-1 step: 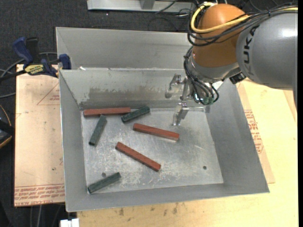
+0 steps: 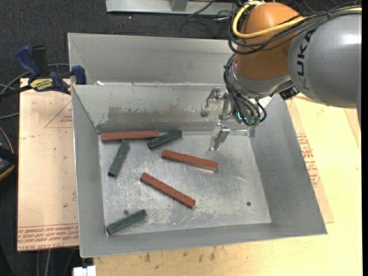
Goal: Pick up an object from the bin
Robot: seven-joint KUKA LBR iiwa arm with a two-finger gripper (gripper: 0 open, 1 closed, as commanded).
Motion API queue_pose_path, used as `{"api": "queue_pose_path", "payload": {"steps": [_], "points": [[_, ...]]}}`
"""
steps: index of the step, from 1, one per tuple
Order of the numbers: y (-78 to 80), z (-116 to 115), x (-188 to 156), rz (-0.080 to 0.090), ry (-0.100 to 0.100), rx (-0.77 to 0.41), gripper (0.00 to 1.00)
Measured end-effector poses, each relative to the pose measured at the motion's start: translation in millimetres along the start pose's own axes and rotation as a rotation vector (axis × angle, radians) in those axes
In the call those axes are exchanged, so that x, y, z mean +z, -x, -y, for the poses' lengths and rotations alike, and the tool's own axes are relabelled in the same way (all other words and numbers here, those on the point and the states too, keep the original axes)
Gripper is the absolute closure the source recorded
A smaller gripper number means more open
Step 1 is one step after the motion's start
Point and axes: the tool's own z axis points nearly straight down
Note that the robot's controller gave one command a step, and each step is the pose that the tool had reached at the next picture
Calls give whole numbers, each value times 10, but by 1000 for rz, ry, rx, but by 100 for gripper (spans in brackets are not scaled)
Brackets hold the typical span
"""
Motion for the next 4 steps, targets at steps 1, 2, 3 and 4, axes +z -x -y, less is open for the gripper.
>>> {"api": "queue_pose_path", "payload": {"steps": [1, 2, 3, 4], "points": [[-85, -78, 466, 7, -1, -50, 0], [-103, -330, 1263, 11, 1, -125, 100], [-103, -329, 1263, 11, 1, -124, 100], [-377, -450, 14, 2, 0, -116, 100]]}}
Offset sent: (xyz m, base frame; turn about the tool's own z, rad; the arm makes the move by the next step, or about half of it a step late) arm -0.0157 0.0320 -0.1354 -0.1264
